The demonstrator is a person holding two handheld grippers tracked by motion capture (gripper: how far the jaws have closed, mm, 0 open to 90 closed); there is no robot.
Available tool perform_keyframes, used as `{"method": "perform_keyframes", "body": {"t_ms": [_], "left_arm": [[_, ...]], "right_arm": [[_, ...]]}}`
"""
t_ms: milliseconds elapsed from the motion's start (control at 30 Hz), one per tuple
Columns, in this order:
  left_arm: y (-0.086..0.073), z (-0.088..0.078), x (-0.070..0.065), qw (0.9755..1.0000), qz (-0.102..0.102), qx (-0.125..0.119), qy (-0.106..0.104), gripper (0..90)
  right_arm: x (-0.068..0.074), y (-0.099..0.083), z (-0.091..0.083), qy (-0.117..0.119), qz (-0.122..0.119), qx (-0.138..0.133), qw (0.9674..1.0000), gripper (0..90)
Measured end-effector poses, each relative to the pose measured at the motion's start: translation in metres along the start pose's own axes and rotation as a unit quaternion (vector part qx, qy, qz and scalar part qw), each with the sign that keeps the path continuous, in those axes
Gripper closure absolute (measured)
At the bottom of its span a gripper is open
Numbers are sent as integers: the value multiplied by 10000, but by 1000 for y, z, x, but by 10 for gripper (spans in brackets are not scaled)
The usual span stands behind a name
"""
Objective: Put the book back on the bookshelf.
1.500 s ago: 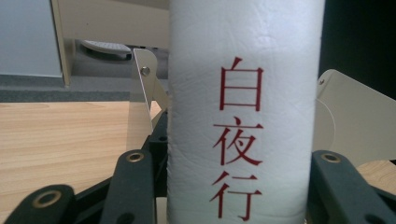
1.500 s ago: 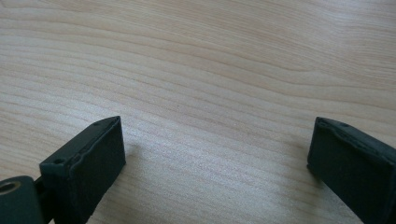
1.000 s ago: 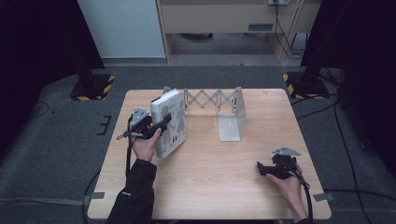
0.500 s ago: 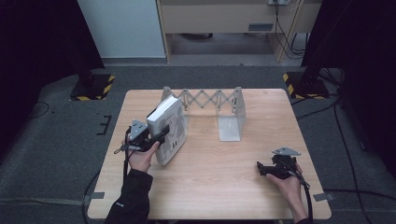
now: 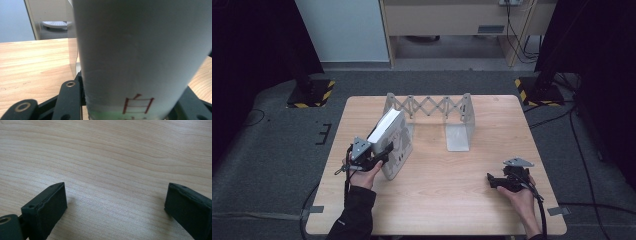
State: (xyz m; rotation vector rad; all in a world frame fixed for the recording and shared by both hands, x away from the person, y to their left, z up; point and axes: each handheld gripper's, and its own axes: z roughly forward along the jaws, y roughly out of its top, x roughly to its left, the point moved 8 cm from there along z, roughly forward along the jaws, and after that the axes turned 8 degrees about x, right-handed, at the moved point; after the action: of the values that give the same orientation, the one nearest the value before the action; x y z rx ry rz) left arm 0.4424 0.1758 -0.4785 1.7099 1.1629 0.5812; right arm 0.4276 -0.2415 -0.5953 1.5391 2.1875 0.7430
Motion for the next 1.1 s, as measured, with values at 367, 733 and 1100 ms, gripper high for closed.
{"method": "perform_keyframes", "body": {"t_ms": [367, 733, 1100], "left_arm": [[2, 9, -2, 9994, 39, -290, 184, 515], [11, 19, 1, 9985, 57, -321, 429, 516], [17, 25, 1, 9980, 59, -322, 548, 515]], "right_arm": [[0, 0, 0, 3, 0, 1, 10000, 44], [0, 0, 0, -2, 0, 0, 10000, 43], [0, 0, 0, 3, -9, 3, 10000, 42]]}}
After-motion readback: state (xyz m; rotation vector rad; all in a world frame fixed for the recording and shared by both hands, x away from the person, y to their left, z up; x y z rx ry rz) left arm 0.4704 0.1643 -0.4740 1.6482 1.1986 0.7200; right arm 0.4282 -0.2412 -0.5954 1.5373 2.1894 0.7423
